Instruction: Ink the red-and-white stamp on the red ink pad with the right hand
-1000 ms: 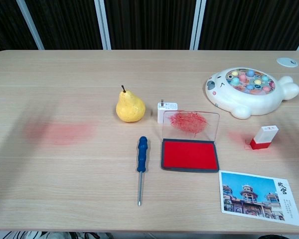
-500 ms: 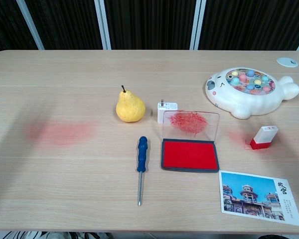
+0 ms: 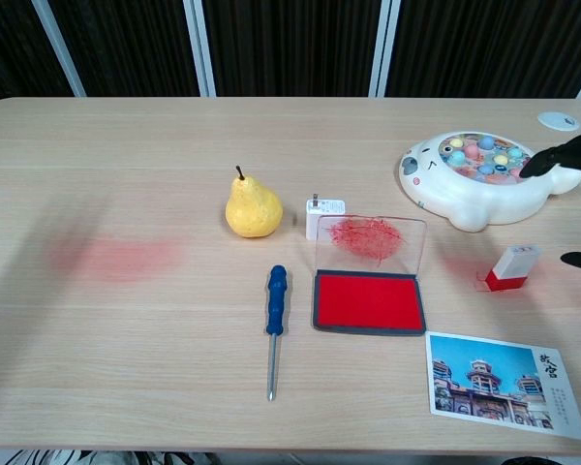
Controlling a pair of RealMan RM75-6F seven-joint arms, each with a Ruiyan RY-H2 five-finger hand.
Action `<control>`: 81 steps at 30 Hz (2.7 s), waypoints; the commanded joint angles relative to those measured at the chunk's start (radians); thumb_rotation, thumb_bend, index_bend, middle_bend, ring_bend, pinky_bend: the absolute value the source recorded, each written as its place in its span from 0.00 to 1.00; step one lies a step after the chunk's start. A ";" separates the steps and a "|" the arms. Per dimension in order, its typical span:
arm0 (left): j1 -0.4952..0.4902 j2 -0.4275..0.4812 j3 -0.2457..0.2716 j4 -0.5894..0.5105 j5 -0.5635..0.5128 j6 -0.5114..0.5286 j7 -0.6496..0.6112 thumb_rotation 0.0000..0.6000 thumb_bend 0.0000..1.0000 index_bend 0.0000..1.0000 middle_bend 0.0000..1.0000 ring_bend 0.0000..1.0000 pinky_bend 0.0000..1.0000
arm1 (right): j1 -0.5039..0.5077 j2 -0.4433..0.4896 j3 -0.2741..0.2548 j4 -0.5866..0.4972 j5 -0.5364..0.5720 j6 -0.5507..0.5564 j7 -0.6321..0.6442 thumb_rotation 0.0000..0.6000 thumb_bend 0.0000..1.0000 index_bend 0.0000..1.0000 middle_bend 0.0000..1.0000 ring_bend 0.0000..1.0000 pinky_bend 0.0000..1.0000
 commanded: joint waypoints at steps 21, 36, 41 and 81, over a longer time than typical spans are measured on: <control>-0.007 0.005 -0.005 -0.003 -0.026 -0.019 -0.013 1.00 0.00 0.00 0.00 0.00 0.00 | 0.062 -0.130 -0.006 0.145 0.102 -0.068 -0.027 1.00 0.32 0.41 0.37 0.22 0.24; -0.009 0.006 -0.005 -0.007 -0.034 -0.025 -0.011 1.00 0.00 0.00 0.00 0.00 0.00 | 0.081 -0.160 -0.014 0.192 0.144 -0.091 -0.029 1.00 0.42 0.45 0.38 0.22 0.24; -0.010 0.006 -0.005 -0.008 -0.035 -0.027 -0.012 1.00 0.00 0.00 0.00 0.00 0.00 | 0.087 -0.168 -0.015 0.200 0.154 -0.095 -0.031 1.00 0.44 0.46 0.38 0.22 0.24; -0.011 0.010 -0.006 -0.011 -0.042 -0.030 -0.018 1.00 0.00 0.00 0.00 0.00 0.00 | 0.093 -0.169 -0.039 0.212 0.080 -0.019 0.041 1.00 0.60 0.71 0.58 0.44 0.39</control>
